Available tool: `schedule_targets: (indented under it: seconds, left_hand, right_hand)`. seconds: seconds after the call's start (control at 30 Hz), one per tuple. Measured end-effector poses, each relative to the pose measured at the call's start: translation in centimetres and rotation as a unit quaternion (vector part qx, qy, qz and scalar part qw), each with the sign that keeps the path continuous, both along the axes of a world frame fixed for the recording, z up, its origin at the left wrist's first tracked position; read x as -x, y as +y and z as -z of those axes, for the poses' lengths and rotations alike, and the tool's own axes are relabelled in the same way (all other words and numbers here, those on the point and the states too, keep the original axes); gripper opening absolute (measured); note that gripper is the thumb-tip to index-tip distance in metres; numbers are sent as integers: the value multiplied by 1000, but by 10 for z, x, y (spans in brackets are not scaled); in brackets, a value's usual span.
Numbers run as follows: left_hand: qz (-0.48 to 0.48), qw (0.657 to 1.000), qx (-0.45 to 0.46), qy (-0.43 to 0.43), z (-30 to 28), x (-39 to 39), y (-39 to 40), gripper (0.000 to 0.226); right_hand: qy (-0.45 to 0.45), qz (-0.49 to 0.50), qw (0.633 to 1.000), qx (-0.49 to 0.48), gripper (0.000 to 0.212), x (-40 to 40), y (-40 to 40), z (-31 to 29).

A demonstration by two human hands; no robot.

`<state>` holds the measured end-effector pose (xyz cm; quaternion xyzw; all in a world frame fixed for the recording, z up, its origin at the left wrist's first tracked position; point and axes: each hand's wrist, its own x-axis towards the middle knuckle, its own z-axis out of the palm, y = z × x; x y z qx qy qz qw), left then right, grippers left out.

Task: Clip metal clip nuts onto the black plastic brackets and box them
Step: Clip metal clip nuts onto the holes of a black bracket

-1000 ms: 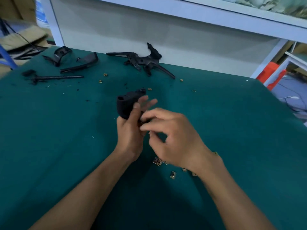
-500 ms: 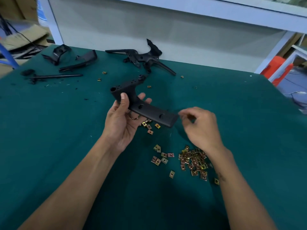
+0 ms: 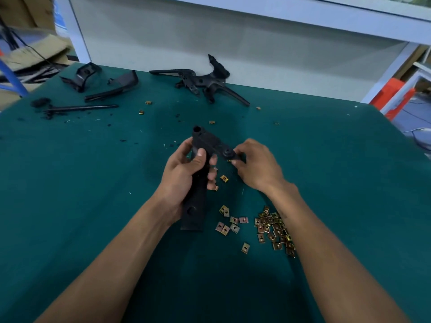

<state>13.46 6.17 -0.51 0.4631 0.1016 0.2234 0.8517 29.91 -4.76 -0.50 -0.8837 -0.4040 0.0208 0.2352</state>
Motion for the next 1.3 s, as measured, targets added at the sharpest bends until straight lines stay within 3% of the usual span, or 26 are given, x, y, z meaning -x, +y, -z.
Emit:
schedule_targets:
  seconds: [0.17,0.27,0.4,0.5,0.87,1.3]
  left_hand:
    - [15,999,-27,31,5,-1,0,35]
    - [25,997,-60,36,8,-2,0,35]
    - [54,987,-140,52,12,-3,-2,22]
    - [78,983,-156,59,17,-3,-1,11]
    - [46,978,-196,56,20,-4,-6,7]
    - [56,977,-198,48,17,-3,-7,8]
  right_hand:
    - [-4,-7,999,-35,9,5,-7,1]
    - [55,-2,990,-131,9,10,-16,-1]
    - [202,41,928,-310,21,19,-36,-10]
    - [287,59,880,-374,22,36,-50,-12]
    - [367,-25,837,-406,26,52,-58,-9]
    - [355,-31,850,-388,26,49,-64,-12]
